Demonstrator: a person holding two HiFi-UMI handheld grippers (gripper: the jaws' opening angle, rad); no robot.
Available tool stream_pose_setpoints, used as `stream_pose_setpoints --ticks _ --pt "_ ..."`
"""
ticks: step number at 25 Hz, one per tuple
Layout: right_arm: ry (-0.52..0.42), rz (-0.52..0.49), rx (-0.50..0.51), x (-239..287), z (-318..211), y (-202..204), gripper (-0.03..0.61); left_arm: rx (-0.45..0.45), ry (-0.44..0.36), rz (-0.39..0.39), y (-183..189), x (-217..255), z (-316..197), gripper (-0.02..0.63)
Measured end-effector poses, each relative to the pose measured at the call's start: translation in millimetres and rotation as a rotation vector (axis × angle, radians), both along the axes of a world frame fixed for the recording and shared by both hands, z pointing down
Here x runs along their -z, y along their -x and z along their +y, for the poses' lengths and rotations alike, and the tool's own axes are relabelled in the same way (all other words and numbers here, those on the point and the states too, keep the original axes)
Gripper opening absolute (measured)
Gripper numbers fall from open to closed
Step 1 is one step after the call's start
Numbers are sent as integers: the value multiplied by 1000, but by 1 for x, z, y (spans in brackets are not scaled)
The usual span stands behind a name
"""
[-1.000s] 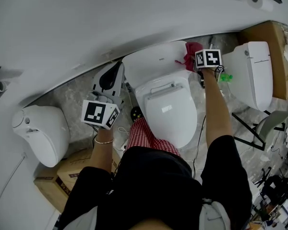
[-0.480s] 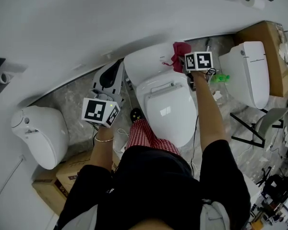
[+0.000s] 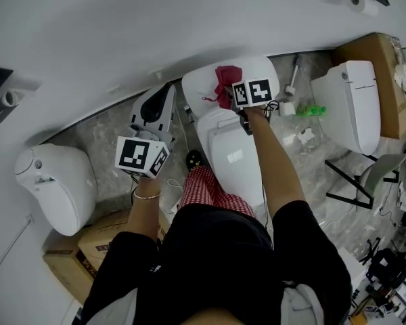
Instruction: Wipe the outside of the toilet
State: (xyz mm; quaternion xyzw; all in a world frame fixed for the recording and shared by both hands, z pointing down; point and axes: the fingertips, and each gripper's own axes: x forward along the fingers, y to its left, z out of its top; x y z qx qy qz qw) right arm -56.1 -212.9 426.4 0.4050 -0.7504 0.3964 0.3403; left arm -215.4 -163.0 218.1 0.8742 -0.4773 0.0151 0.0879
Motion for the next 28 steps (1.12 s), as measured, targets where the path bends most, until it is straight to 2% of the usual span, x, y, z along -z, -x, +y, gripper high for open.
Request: stream_pose_setpoints --ticks 4,17,24,28 --pt "17 1 51 -11 13 26 86 20 6 4 11 -2 1 5" --pt "73 20 147 -38 42 75 86 54 39 -21 35 -9 4 5" --pt "96 80 205 -54 55 82 86 62 46 -18 43 -15 9 5" --pt "126 16 182 -92 61 77 86 65 53 -24 44 -16 12 4"
